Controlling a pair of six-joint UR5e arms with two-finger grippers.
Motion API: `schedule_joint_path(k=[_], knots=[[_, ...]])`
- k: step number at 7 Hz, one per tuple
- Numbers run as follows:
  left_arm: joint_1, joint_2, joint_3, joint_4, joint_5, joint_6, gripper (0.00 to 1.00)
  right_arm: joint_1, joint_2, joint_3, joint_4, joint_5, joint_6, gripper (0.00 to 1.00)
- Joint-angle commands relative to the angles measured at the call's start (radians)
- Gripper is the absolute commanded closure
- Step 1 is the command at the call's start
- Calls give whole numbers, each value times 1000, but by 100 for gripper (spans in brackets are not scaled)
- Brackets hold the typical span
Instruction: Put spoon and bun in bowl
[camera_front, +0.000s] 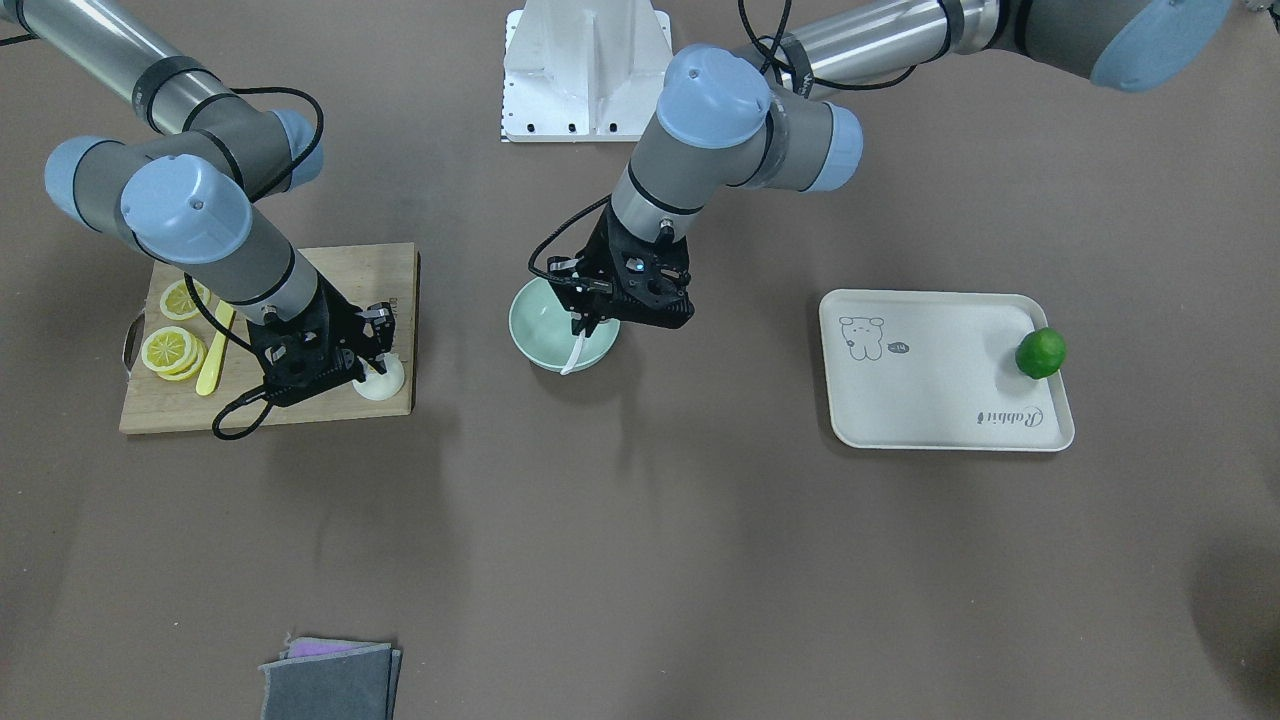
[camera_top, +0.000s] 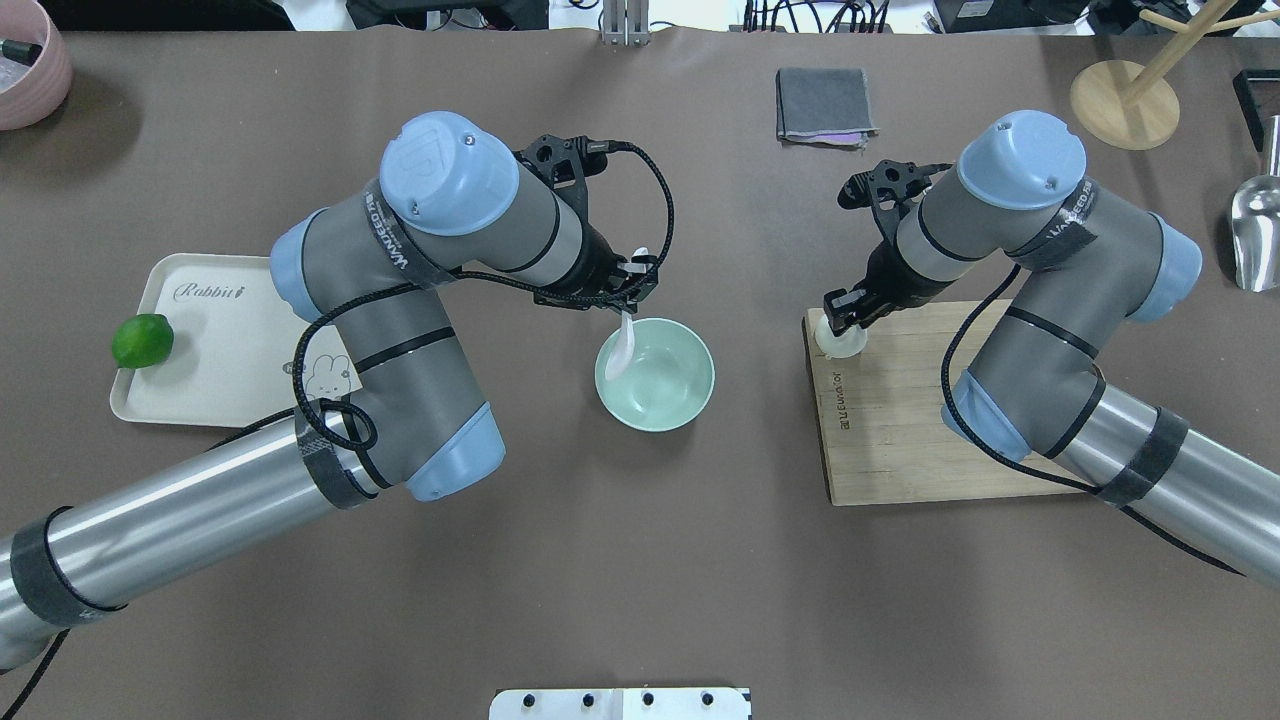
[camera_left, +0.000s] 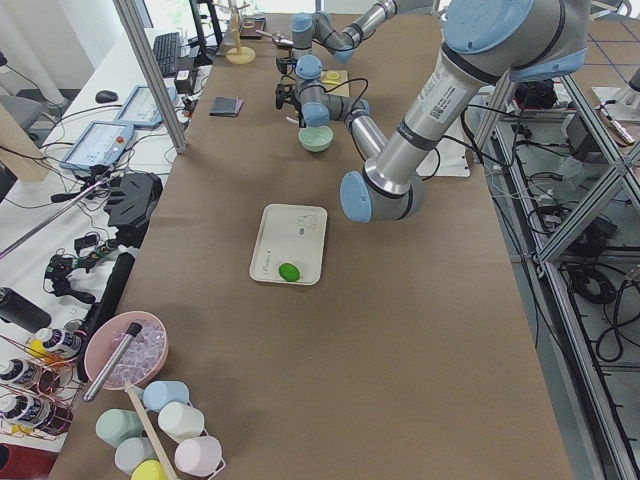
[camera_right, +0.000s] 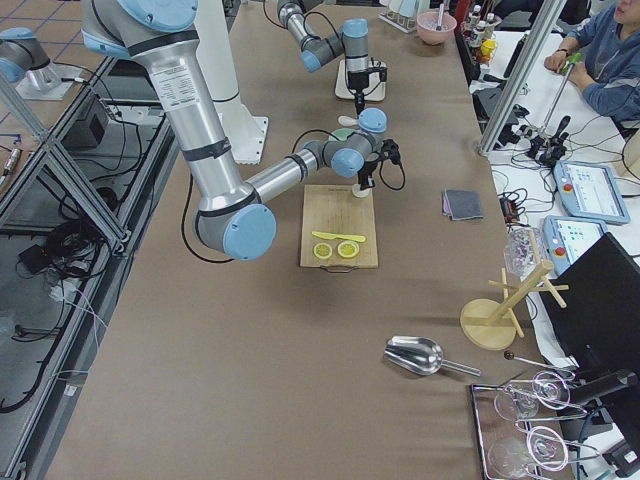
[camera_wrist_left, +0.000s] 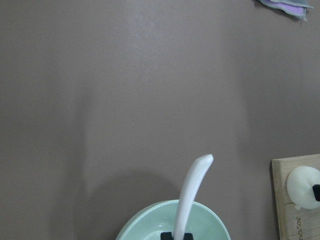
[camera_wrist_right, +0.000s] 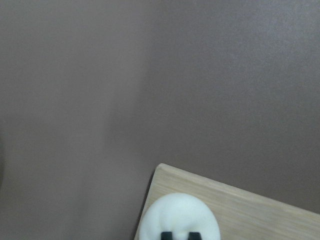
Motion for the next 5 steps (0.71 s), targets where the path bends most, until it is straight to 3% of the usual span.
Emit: schedule_joint_path(k=[1,3,5], knots=[[44,-18,25,-5,55,-7,100,0,-1,0,0,0,0,100],[51,-13,27,-13,68,-7,100,11,9,14,0,2,6,100],[67,-13,27,-39,118,-35,7,24,28,31,-2,11,8,100]])
